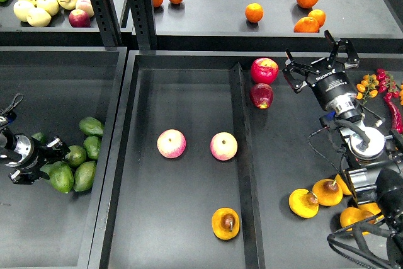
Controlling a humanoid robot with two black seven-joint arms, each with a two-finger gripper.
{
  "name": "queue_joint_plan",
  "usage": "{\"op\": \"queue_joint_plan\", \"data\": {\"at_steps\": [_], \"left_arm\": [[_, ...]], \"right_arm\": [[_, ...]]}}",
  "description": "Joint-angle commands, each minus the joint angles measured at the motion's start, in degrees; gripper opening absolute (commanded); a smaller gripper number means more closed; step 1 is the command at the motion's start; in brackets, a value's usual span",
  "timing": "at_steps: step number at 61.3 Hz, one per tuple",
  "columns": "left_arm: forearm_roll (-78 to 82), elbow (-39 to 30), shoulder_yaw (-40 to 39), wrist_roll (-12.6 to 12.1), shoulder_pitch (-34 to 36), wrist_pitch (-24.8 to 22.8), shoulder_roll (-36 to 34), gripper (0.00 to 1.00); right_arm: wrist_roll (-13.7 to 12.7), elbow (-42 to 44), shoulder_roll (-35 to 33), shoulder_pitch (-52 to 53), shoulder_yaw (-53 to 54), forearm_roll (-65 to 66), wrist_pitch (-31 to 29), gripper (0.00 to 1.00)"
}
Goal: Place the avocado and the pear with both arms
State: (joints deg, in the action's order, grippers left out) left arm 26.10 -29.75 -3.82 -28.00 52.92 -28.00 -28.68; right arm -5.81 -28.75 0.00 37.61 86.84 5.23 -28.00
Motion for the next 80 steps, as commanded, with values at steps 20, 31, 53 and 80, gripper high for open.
{"op": "queue_joint_plan", "data": {"at_steps": [20, 31, 53, 80], "left_arm": [[-0.7, 0.3, -13.9, 0.0, -0.3, 0.0, -1.1, 0.98], [-1.1, -0.5, -24.9, 0.0, -1.4, 0.0, -0.6, 0.96], [-10.6, -5.1, -44.1, 0.0, -7.0, 0.0, 7.8, 0.94], [-10.7, -12.8, -74.1, 1.5, -14.7, 0.0, 28.7, 0.96]], "right_arm": [[0.0, -0.2, 0.0, 0.1, 0.0, 0.0, 0.0, 0.99], [0.0, -0.1, 0.0, 0.3, 0.0, 0.0, 0.0, 0.99], [-0.1, 0.0, 0.0, 0.5, -0.1, 0.0, 0.0, 0.99], [-0.1, -0.1, 0.0, 0.6, -0.1, 0.1, 0.0, 0.99]]}}
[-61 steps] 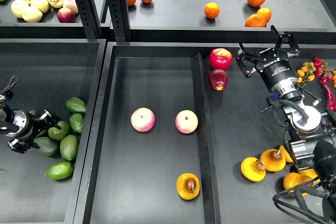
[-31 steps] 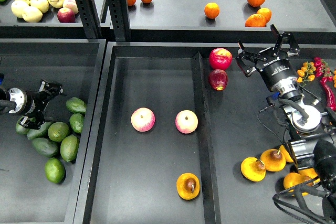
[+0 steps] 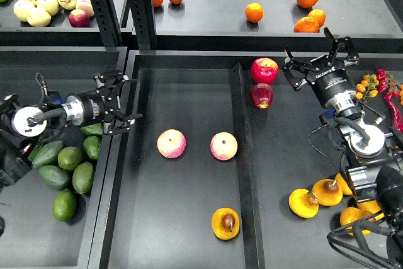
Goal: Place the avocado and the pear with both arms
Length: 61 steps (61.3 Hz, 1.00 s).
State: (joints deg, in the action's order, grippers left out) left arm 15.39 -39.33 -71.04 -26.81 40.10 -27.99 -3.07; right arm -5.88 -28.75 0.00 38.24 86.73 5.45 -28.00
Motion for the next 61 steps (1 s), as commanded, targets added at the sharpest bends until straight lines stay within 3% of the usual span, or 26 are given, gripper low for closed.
{"op": "queue_joint_plan", "data": {"at_steps": [1, 14, 20, 26, 41, 61], "left_arm": [[0.0, -3.6, -7.6, 0.4, -2.0, 0.0, 3.1, 0.96], [0.0, -8.0, -13.7, 2.3, -5.7, 0.0, 3.1, 0.98], [-1.3, -12.3, -14.1, 7.7, -10.0, 0.0, 3.1, 0.99], [-4.6, -13.7, -15.4, 10.8, -11.4, 0.6, 3.1, 1.0], [-9.2, -13.5, -18.8, 11.6, -11.3, 2.0, 3.1, 1.0], [-10.3, -6.6, -21.0, 12.0, -6.8, 1.9, 3.1, 1.0]], "right_arm": [[0.0, -0.1, 0.0, 0.0, -0.1, -0.1, 0.0, 0.99], [0.1, -0.1, 0.0, -0.1, 0.0, -0.1, 0.0, 0.99], [0.2, -0.1, 0.0, -0.1, 0.0, -0.1, 0.0, 0.99], [0.2, 0.0, 0.0, -0.1, 0.0, -0.1, 0.0, 0.99], [0.2, 0.0, 0.0, -0.1, 0.1, -0.1, 0.0, 0.99], [0.0, 0.0, 0.0, -0.5, 0.1, 0.0, 0.0, 0.99]]}}
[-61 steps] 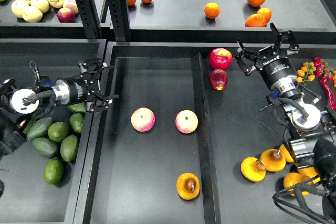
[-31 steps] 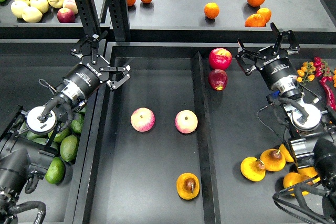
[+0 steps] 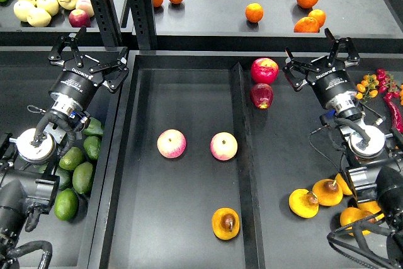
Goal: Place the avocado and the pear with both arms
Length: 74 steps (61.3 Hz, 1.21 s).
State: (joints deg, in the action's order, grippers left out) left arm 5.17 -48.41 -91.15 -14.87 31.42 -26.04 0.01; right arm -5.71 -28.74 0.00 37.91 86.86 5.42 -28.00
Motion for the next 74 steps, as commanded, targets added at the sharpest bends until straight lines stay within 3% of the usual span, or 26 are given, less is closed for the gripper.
{"op": "queue_joint_plan", "data": {"at_steps": [1, 25, 29, 34, 39, 44, 53, 54, 74], "left_arm": [[-0.1, 2.6, -0.9, 0.0, 2.1, -0.1, 0.0, 1.0], [-0.1, 3.4, -1.1, 0.0, 3.1, -0.2, 0.0, 1.0], [-0.1, 3.3, -1.1, 0.0, 3.0, -0.2, 0.0, 1.0], [-0.1, 3.1, -1.1, -0.2, 3.0, -0.4, 0.0, 1.0], [-0.1, 3.1, -1.2, -0.5, 3.0, -0.6, 0.0, 1.0], [-0.1, 3.1, -1.3, -0.5, 3.0, -0.7, 0.0, 1.0], [-0.1, 3.1, -1.6, -0.9, 3.0, -0.7, 0.0, 1.0], [-0.1, 2.9, -1.6, -0.9, 3.0, -0.7, 0.0, 1.0], [-0.1, 2.6, -1.7, -1.0, 2.9, -0.9, 0.0, 1.0]], "right_arm": [[-0.2, 0.0, 0.0, -0.2, -0.1, 0.0, 0.0, 0.99], [-0.4, 2.5, 0.0, 0.4, -3.1, 1.3, 0.0, 0.99], [-2.4, 1.8, 0.0, 0.3, -6.4, 1.3, 0.0, 0.99], [-7.9, -0.4, -0.4, 0.1, -11.9, 1.3, 0.0, 0.99], [-15.5, -3.2, -4.8, 0.4, -18.5, 1.3, 0.0, 0.99], [-19.4, -5.2, -8.5, 1.5, -24.3, 0.9, 0.0, 0.99], [-21.1, -6.8, -12.3, 5.5, -32.6, -0.2, 0.0, 0.99], [-22.3, -7.5, -13.8, 7.1, -37.6, -1.3, 0.0, 0.99], [-22.3, -9.7, -18.3, 10.4, -59.8, -2.1, 0.0, 0.99]]}}
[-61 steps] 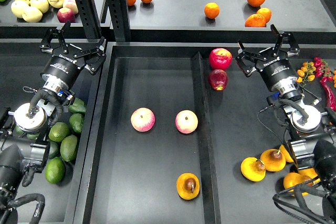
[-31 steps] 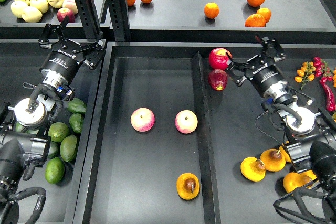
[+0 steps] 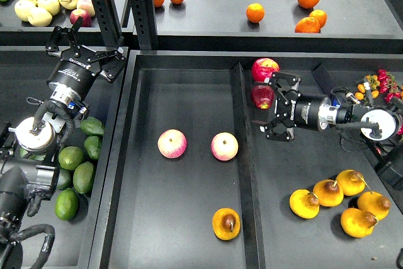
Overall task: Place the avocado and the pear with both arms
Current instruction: 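Swing the right gripper down toward the yellow-orange pear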
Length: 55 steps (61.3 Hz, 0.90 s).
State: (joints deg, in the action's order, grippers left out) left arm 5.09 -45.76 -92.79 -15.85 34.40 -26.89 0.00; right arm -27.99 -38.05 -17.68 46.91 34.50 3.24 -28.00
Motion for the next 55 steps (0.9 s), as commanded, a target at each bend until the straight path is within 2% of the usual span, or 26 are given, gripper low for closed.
{"op": "queue_joint_plan", "data": {"at_steps": [1, 28, 55], "left_arm": [[0.0, 0.0, 0.0, -0.1, 0.0, 0.0, 0.0, 1.0], [-0.1, 0.1, 0.5, -0.1, -0.1, -0.1, 0.0, 1.0], [-0.1, 0.7, 0.6, -0.1, 0.1, -0.1, 0.0, 1.0]], "right_arm": [[0.0, -0.4, -0.6, 1.4, -7.9, 0.1, 0.0, 0.99], [0.0, -4.3, 0.0, -0.2, -19.2, 0.3, 0.0, 0.99], [0.0, -3.8, 4.6, -6.7, -19.5, 0.5, 0.0, 0.99]]}}
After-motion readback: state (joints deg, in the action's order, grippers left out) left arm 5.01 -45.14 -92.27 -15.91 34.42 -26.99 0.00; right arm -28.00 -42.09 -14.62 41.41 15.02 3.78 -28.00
